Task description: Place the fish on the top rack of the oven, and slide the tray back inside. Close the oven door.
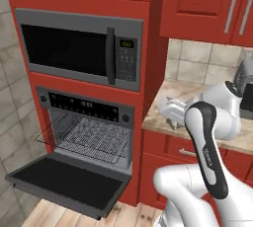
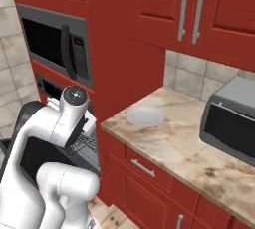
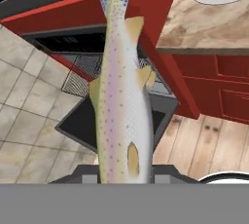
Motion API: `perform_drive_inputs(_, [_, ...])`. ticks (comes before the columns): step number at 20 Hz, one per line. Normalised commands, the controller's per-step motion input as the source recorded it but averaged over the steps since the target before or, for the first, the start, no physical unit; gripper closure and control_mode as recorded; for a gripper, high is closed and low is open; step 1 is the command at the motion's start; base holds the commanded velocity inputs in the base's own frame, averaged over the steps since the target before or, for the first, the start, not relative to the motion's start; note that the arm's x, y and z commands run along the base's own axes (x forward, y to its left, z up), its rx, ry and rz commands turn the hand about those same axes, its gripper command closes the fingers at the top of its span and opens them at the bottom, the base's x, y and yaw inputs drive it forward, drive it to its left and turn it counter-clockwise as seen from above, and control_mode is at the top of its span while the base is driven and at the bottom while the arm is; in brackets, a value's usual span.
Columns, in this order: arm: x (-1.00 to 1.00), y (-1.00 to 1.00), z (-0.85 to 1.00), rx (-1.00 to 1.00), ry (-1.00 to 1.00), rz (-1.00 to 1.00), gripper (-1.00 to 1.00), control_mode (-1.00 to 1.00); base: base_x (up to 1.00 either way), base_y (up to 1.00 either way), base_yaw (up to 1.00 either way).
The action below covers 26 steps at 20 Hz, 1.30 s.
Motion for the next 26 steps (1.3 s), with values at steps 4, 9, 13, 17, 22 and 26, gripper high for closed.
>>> perform_drive_inputs(4, [0.00, 0.00, 0.00, 0.00, 0.00, 0.00, 1.00, 1.00, 0.85, 0.14, 0.31])
perform_drive_inputs(9, [0.00, 0.00, 0.00, 0.00, 0.00, 0.00, 1.00, 1.00, 0.46, 0.03, 0.27])
perform_drive_inputs(13, [0.00, 0.00, 0.00, 0.00, 0.00, 0.00, 1.00, 1.00, 0.00, 0.19, 0.34])
perform_drive_inputs(17, [0.00, 0.00, 0.00, 0.00, 0.00, 0.00, 1.00, 1.00, -0.01, 0.13, 0.29])
perform_drive_inputs(22, [0.00, 0.00, 0.00, 0.00, 0.00, 0.00, 1.00, 1.00, -0.14, 0.00, 0.15])
perform_drive_inputs(26, [0.00, 0.00, 0.00, 0.00, 0.00, 0.00, 1.00, 1.00, -0.54, 0.00, 0.04])
